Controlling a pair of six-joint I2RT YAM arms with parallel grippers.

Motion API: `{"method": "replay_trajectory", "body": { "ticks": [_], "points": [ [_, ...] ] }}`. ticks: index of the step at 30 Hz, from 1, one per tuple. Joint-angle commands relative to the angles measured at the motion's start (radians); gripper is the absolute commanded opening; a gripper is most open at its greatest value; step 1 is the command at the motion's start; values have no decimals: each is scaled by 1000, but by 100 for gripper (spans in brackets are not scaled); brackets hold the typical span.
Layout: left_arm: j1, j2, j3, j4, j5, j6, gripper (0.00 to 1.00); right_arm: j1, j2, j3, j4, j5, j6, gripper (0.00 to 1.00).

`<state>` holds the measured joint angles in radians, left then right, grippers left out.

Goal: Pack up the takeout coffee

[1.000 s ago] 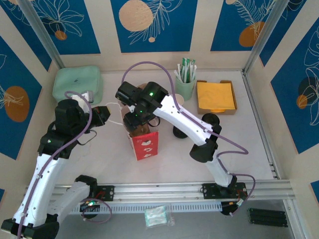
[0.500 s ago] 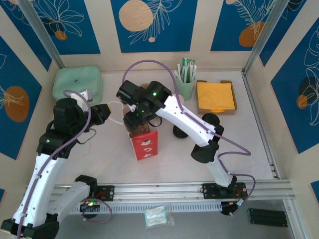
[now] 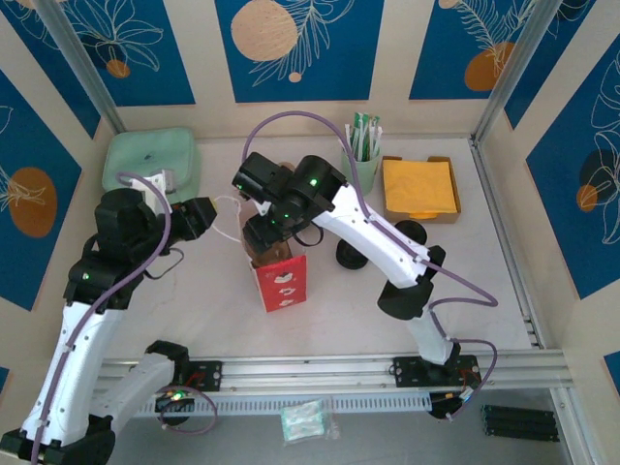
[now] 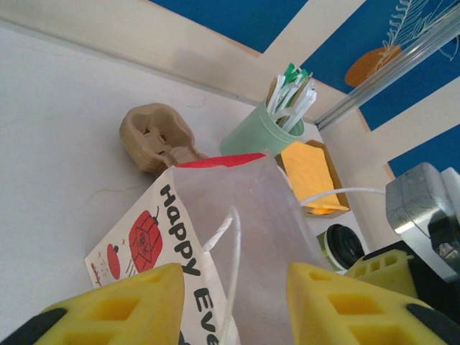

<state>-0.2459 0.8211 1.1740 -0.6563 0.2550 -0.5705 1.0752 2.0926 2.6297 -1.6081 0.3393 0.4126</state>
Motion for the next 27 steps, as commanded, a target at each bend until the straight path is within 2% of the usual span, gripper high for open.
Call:
{"method": "replay_trajectory", "body": {
  "ticks": [1, 10, 18, 24, 27],
  "points": [
    [7, -5, 51, -18, 14, 15, 48, 9, -67, 28, 9, -25, 4, 66],
    [8, -3, 116, -54, -2, 42, 66, -10, -146, 27, 71, -73, -1, 66],
    [8, 10, 180, -66, 21, 52, 75, -48, -231, 10, 94, -73, 2, 66],
    [7, 57, 247, -59, 79, 49, 98, -103, -337, -109, 123, -46, 5, 67],
    [7, 76, 265, -37, 106, 37, 99, -151, -405, -215, 139, -37, 12, 67]
  ]
}}
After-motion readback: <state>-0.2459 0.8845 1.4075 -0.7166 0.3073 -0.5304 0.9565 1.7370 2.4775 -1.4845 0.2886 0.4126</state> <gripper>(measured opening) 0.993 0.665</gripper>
